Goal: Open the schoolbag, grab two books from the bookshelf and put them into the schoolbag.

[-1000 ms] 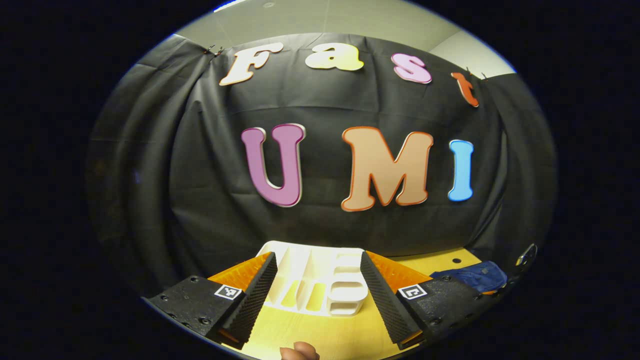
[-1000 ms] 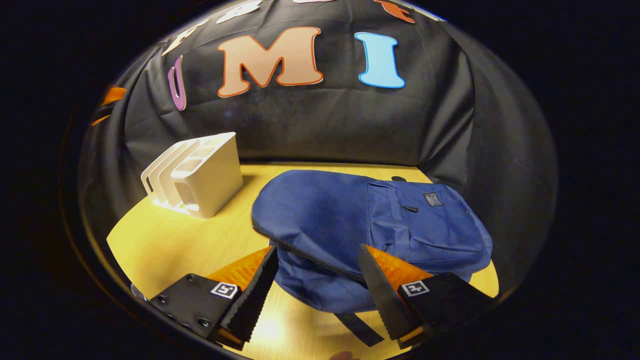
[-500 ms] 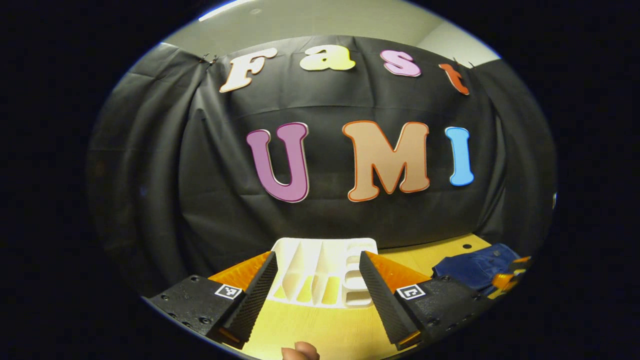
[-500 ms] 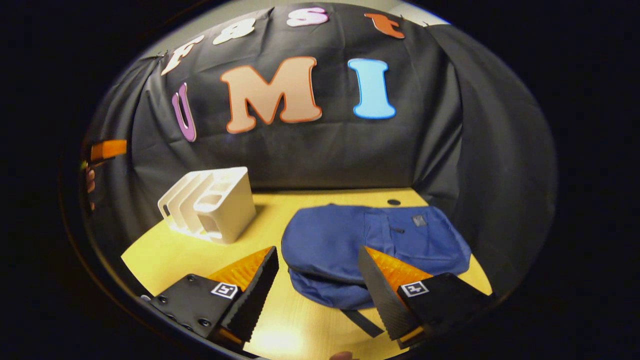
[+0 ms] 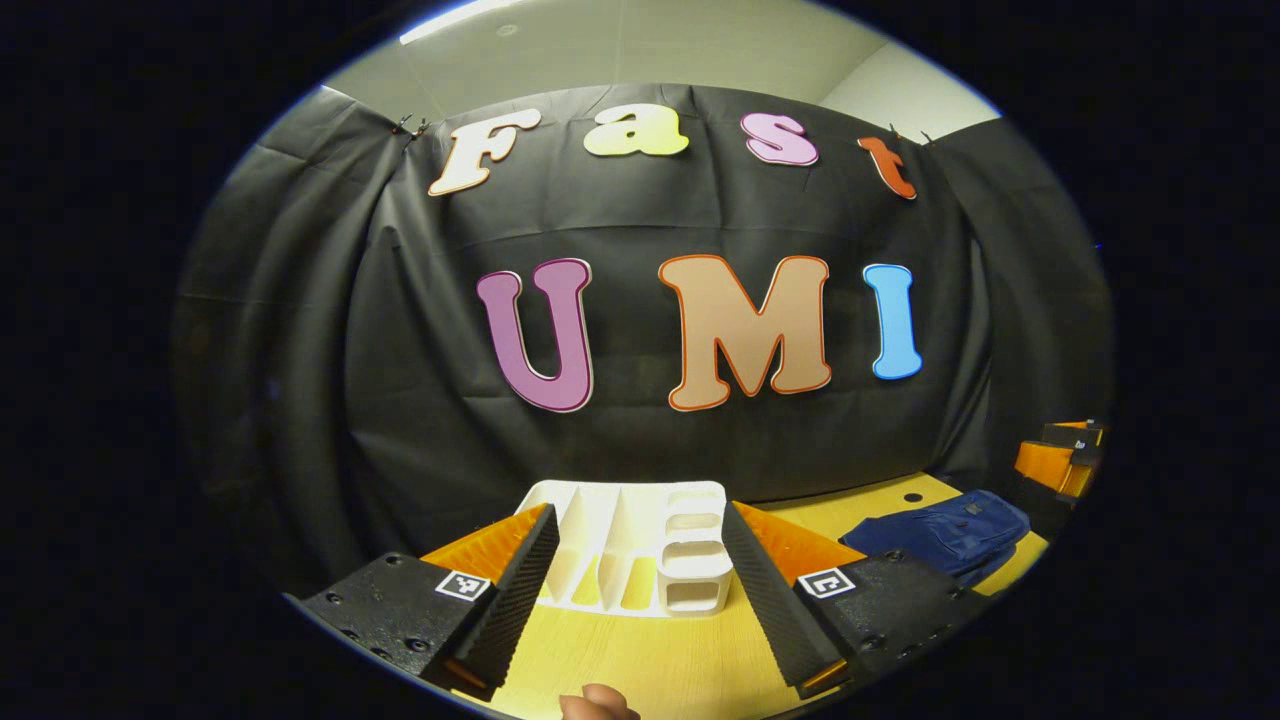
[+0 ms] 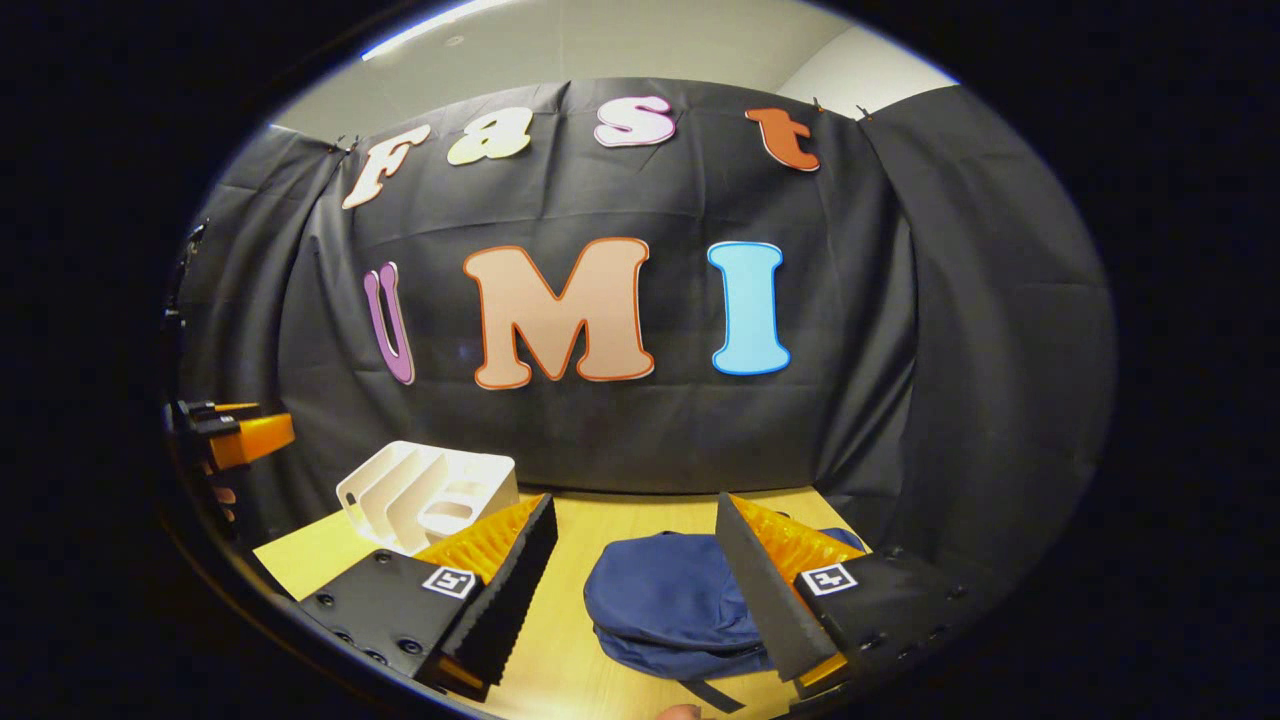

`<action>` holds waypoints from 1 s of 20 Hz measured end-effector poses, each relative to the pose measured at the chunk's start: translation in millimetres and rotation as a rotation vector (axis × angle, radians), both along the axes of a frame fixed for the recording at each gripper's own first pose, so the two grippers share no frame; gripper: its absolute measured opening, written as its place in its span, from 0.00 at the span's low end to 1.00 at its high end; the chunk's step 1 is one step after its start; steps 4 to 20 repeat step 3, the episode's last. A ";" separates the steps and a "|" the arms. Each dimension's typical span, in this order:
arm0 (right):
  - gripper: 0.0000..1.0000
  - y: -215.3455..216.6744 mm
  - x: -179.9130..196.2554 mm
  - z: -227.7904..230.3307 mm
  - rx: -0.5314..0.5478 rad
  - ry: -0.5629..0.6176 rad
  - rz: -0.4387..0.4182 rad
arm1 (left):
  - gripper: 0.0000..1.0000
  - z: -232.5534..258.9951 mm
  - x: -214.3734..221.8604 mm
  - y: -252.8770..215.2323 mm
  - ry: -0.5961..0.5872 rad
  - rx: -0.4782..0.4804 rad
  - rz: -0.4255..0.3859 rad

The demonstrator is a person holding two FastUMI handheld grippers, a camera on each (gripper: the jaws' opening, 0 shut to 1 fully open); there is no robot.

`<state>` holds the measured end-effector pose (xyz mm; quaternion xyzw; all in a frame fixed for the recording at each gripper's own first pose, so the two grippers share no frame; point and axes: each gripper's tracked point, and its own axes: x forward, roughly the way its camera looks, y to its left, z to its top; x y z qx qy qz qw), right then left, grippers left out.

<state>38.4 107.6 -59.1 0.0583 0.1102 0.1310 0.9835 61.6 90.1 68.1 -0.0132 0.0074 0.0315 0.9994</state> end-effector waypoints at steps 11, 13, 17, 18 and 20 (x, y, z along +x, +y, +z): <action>1.00 -3.6 0.5 5.4 0.018 -0.006 -0.011 | 0.98 -3.2 1.2 -3.9 0.009 -0.001 -0.012; 1.00 -3.6 0.5 5.4 0.018 -0.006 -0.011 | 0.98 -3.2 1.2 -3.9 0.009 -0.001 -0.012; 1.00 -3.6 0.5 5.4 0.018 -0.006 -0.011 | 0.98 -3.2 1.2 -3.9 0.009 -0.001 -0.012; 1.00 -3.6 0.5 5.4 0.018 -0.006 -0.011 | 0.98 -3.2 1.2 -3.9 0.009 -0.001 -0.012; 1.00 -3.6 0.5 5.4 0.018 -0.006 -0.011 | 0.98 -3.2 1.2 -3.9 0.009 -0.001 -0.012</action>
